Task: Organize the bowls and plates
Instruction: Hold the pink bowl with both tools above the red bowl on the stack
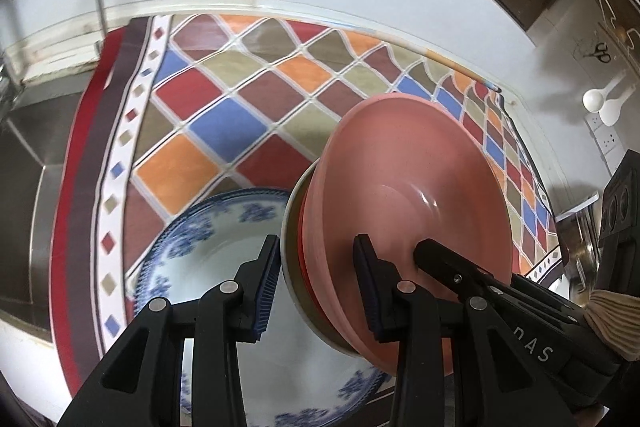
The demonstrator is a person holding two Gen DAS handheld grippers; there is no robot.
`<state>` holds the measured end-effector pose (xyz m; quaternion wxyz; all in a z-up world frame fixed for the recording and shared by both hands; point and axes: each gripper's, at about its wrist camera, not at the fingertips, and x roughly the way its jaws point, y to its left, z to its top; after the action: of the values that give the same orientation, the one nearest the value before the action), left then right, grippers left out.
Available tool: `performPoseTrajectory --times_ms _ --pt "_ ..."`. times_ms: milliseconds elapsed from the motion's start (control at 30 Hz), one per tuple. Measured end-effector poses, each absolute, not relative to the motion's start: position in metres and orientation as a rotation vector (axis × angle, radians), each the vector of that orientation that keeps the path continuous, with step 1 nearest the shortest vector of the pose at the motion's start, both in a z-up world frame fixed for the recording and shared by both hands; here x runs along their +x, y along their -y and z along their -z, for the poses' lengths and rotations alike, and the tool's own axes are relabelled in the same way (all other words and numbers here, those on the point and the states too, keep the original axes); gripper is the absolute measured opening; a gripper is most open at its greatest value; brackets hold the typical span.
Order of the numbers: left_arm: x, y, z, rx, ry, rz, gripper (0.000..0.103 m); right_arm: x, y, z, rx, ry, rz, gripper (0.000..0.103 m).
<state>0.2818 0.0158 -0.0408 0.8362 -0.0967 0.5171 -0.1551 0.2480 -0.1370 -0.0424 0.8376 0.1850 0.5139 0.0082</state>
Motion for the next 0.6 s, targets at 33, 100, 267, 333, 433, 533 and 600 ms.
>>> performPoseTrajectory --times_ms 33,100,267,333,433,533,600 --pt "0.28 -0.02 0.042 -0.207 -1.096 0.323 0.037 0.247 0.132 0.043 0.387 -1.09 -0.024 0.04" --pt "0.277 -0.03 0.044 -0.214 -1.101 0.313 0.037 0.246 0.123 0.045 0.382 -1.097 -0.032 0.04" --pt "0.269 -0.047 0.051 -0.226 -1.114 0.296 0.037 0.242 0.101 0.051 0.369 -1.12 -0.057 0.04" --pt "0.266 -0.053 0.054 -0.231 -1.121 0.293 0.037 0.24 0.093 0.054 0.363 -1.131 -0.064 0.04" --pt "0.262 -0.058 0.058 -0.236 -1.133 0.289 0.037 0.238 0.085 0.055 0.354 -1.143 -0.07 0.04" --pt "0.26 -0.062 0.063 -0.24 -1.148 0.284 0.037 0.236 0.078 0.058 0.346 -1.157 -0.073 0.04" --pt "0.258 -0.064 0.066 -0.241 -1.157 0.282 0.037 0.235 0.075 0.061 0.345 -1.169 -0.076 0.04"
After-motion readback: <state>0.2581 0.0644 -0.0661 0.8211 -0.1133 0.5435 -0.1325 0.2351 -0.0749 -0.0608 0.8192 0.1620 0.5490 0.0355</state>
